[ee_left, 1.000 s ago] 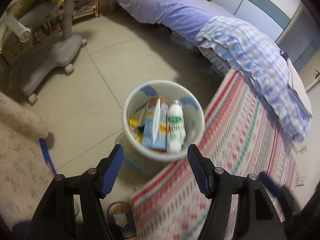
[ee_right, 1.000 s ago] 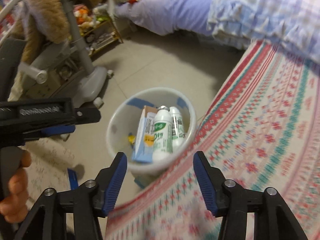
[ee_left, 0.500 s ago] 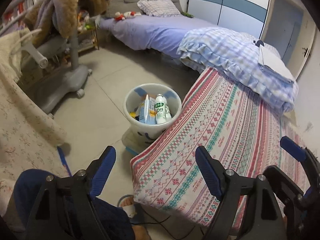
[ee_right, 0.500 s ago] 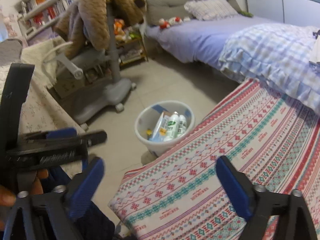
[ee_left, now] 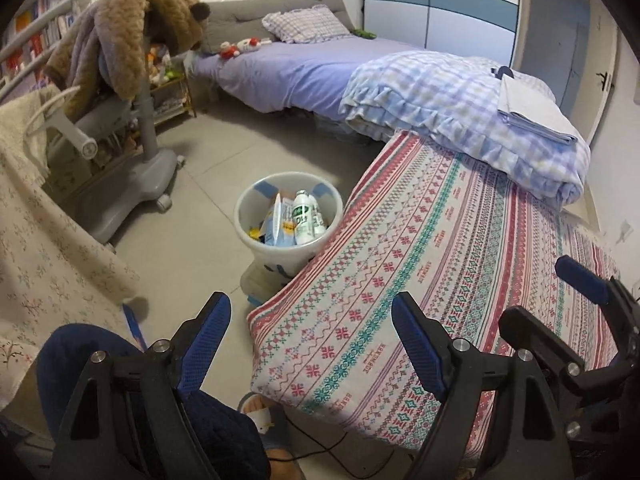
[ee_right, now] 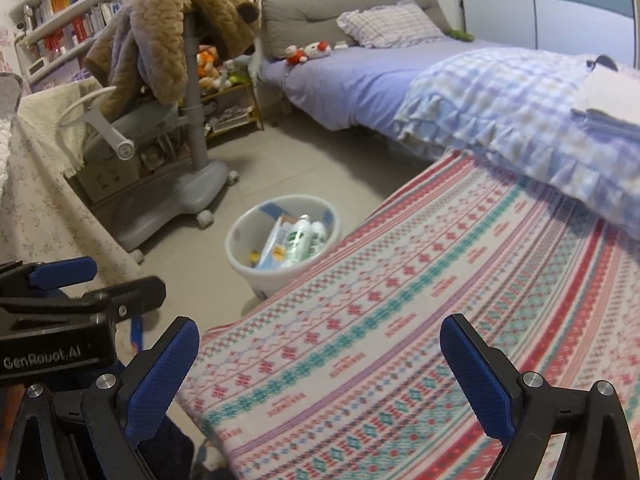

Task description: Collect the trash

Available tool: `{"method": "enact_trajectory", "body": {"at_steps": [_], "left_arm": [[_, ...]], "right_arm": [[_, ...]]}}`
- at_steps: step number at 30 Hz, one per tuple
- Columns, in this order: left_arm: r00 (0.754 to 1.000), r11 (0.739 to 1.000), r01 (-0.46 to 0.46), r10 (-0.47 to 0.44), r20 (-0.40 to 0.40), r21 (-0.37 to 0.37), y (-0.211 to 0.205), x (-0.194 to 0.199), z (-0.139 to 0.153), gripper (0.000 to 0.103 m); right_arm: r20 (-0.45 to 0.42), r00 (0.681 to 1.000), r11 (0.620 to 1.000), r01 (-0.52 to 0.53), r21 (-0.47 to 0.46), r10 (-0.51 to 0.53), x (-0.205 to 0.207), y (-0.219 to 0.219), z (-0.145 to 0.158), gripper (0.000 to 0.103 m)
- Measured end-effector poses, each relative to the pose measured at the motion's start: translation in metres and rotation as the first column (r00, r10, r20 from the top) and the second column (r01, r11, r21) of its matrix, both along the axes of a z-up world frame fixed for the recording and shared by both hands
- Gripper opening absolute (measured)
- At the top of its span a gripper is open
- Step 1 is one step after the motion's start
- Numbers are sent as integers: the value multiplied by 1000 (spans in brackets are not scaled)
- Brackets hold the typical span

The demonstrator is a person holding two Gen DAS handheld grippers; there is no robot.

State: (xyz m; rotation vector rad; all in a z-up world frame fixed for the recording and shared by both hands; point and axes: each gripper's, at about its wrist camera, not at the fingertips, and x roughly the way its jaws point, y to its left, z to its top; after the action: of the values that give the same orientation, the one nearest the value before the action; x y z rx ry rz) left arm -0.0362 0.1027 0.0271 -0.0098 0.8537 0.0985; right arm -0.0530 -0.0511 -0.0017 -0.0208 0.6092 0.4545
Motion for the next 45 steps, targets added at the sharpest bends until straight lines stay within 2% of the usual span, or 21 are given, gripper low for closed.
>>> {"method": "enact_trajectory", "body": {"at_steps": [9, 45], "left_arm": [[1000, 1000, 16, -16, -5, 10, -8, -4, 5, 85], [1000, 1000, -3, 4, -26, 20, -1, 0, 0, 85]], "right_arm": [[-3, 1000, 999, 25, 44, -25, 0, -16, 6, 102], [-12, 999, 999, 37, 21, -37, 6, -14, -1, 103]]}}
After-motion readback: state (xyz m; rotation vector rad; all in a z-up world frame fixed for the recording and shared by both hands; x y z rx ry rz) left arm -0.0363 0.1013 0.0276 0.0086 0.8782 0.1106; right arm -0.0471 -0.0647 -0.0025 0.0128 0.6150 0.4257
